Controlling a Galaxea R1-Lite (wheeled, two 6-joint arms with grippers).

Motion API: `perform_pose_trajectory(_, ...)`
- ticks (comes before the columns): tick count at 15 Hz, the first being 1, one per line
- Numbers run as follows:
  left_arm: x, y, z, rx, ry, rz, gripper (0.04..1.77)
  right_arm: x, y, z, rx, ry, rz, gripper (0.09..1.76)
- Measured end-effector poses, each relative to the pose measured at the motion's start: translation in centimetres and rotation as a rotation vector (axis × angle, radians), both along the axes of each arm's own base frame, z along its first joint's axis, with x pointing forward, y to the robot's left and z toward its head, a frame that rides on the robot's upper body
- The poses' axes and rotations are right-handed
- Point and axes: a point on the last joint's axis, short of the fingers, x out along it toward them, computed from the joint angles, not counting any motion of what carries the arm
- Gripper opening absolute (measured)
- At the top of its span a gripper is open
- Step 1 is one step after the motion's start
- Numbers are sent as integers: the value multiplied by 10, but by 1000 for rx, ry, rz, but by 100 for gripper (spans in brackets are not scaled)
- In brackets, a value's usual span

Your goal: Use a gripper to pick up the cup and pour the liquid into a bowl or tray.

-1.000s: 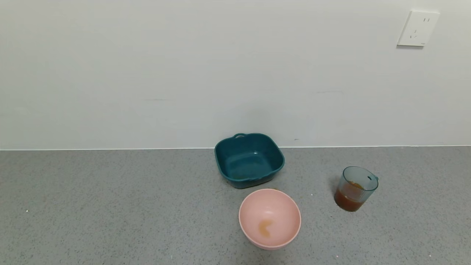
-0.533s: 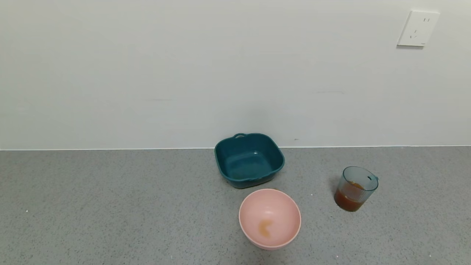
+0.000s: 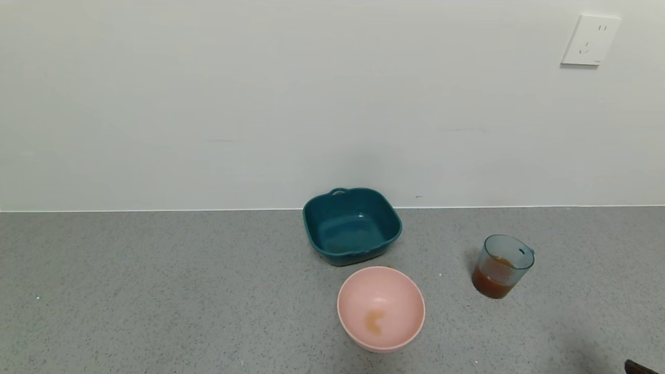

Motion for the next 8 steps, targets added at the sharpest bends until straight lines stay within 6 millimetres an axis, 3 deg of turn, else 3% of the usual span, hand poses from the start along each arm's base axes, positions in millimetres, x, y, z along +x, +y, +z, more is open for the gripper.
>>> perform_pose_trajectory(8,0,0,0,0,-1,0,172,73,8,-23,-12,152,46,171)
